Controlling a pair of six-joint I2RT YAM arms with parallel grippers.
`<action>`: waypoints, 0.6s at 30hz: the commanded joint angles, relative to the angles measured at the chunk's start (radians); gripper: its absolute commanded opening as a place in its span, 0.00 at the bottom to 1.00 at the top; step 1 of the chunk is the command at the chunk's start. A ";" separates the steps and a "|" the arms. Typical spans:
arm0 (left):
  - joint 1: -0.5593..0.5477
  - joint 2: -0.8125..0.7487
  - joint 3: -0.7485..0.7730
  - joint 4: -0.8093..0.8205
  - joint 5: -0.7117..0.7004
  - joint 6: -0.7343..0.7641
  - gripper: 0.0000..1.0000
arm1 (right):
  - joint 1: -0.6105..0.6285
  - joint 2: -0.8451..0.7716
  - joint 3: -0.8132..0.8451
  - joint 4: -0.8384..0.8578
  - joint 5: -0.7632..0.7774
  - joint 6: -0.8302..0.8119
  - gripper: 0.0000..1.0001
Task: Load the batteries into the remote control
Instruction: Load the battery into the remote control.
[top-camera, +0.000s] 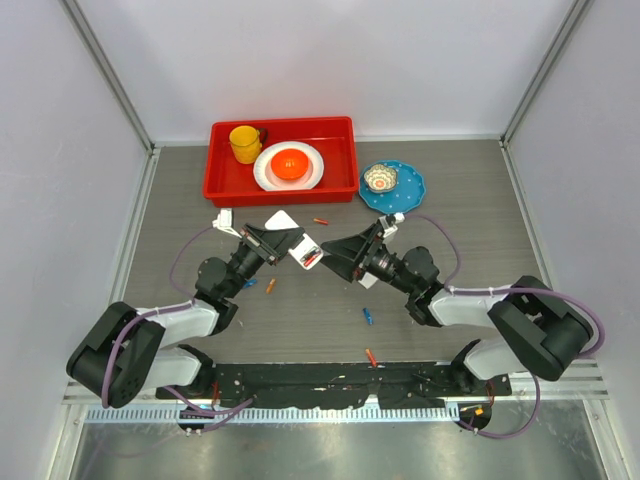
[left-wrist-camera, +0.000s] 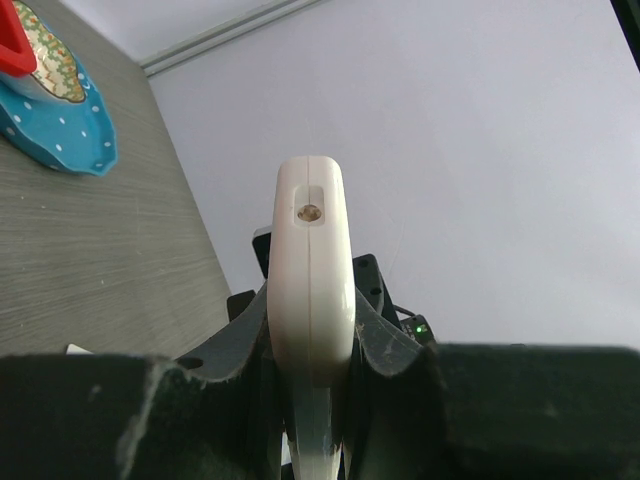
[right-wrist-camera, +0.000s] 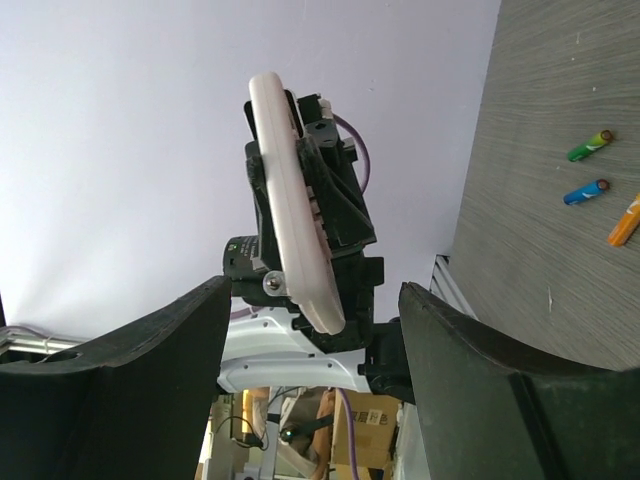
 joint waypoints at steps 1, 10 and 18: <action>-0.004 -0.003 0.028 0.259 -0.013 0.014 0.00 | 0.004 0.023 0.024 0.070 -0.012 0.011 0.73; -0.004 0.001 0.034 0.259 -0.010 0.011 0.00 | 0.005 0.055 0.035 0.068 -0.019 0.012 0.73; -0.004 0.000 0.040 0.259 -0.005 0.005 0.00 | 0.004 0.073 0.041 0.063 -0.023 0.015 0.72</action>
